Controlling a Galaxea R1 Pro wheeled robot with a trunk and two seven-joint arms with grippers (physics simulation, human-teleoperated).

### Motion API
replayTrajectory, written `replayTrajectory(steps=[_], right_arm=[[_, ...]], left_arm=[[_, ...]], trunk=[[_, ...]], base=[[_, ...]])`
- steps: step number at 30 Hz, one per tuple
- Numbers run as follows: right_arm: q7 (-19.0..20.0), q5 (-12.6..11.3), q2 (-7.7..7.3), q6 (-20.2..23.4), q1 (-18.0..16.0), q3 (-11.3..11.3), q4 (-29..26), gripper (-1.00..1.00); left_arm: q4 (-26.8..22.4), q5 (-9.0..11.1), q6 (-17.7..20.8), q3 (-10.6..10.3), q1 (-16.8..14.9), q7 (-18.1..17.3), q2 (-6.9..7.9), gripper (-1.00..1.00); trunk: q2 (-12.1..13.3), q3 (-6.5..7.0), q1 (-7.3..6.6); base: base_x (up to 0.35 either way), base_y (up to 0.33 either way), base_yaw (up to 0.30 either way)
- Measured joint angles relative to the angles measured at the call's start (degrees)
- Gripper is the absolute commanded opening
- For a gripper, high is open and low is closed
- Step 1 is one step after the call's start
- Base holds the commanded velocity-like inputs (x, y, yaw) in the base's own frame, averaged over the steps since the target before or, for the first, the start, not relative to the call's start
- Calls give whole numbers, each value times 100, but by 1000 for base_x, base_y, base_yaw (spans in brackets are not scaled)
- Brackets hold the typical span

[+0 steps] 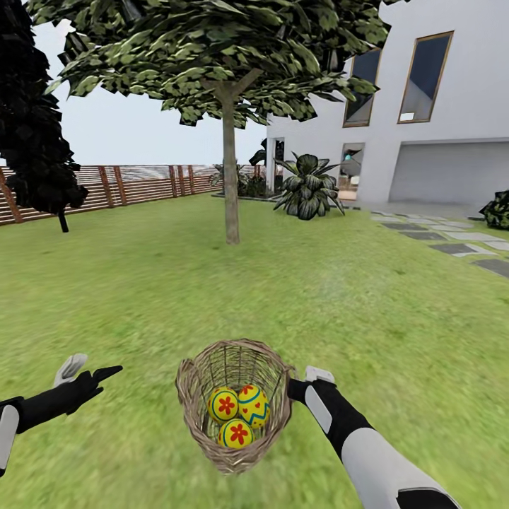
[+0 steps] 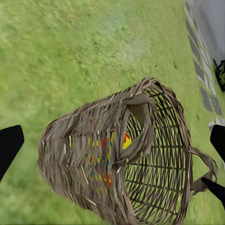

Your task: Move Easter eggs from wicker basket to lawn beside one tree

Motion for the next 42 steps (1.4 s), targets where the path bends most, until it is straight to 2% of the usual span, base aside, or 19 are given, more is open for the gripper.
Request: replayTrajectory(steps=[42], right_arm=[[0, -1, 2, -1, 2, 8, 3, -100]], left_arm=[[0, 10, 0, 0, 0, -8, 7, 100]], trunk=[[0, 0, 0]], base=[[253, 0, 0]])
